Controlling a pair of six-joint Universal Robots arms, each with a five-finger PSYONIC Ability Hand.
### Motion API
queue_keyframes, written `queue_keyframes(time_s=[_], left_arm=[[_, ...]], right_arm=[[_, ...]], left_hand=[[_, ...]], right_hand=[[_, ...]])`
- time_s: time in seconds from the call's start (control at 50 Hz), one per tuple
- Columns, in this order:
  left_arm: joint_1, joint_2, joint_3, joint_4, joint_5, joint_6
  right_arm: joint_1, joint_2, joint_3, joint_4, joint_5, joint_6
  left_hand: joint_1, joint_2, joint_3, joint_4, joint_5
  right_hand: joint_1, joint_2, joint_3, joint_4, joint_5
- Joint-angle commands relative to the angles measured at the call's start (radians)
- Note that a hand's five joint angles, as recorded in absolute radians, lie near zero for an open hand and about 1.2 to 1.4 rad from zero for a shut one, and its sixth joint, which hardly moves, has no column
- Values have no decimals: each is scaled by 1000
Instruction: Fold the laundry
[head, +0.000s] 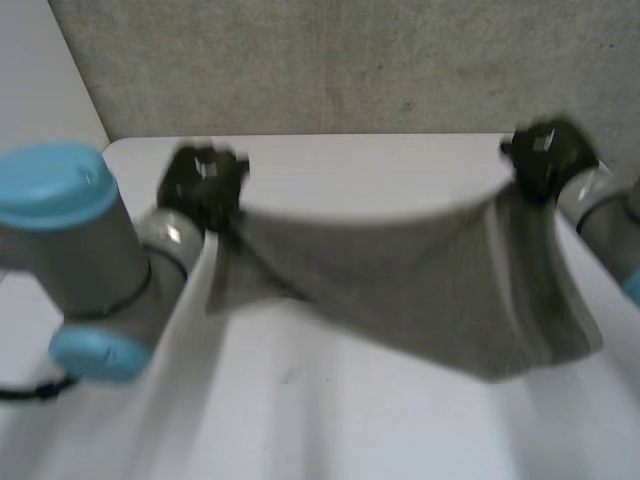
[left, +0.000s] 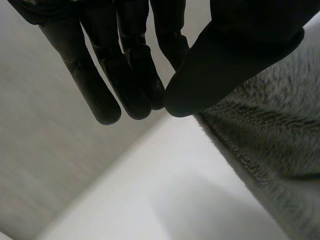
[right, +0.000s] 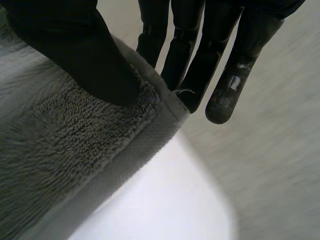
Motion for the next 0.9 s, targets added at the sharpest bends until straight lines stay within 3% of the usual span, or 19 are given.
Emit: queue_keyframes(time_s=[0.02,0.14,0.22,0.32,0.52,0.74,0.86,0.9], left_arm=[[51,-6,415,33,-84,57],[56,74,500,54,-150,34],[57,105,418,74,-145,37],[53,136,236,120,-131,45],[33,122,-262,139,-73,55],[19,10,-459,130,-67,55],[20,19,-469,133,-67,54],[30,31,-468,139,-69,54]], right_arm=[[17,-80,-316,-231,112,-14],[20,-199,-225,-499,133,-11],[19,-220,-129,-502,128,-5],[28,-247,58,-487,114,43],[36,-201,460,-338,-1,61],[25,-129,553,-122,-19,55],[25,-134,554,-106,-22,61],[13,-146,555,-106,-28,70]], left_hand=[[197,178,180,179,183],[197,178,180,179,183],[197,178,180,179,183],[197,178,180,179,183],[197,178,180,179,183],[197,178,180,179,183],[197,178,180,179,183],[-506,-525,-524,-525,-520]], right_hand=[[425,217,215,203,244],[425,217,215,203,244],[425,217,215,203,244],[425,217,215,203,244],[425,217,215,203,244],[425,217,215,203,244],[425,217,215,203,244],[425,217,215,203,244]])
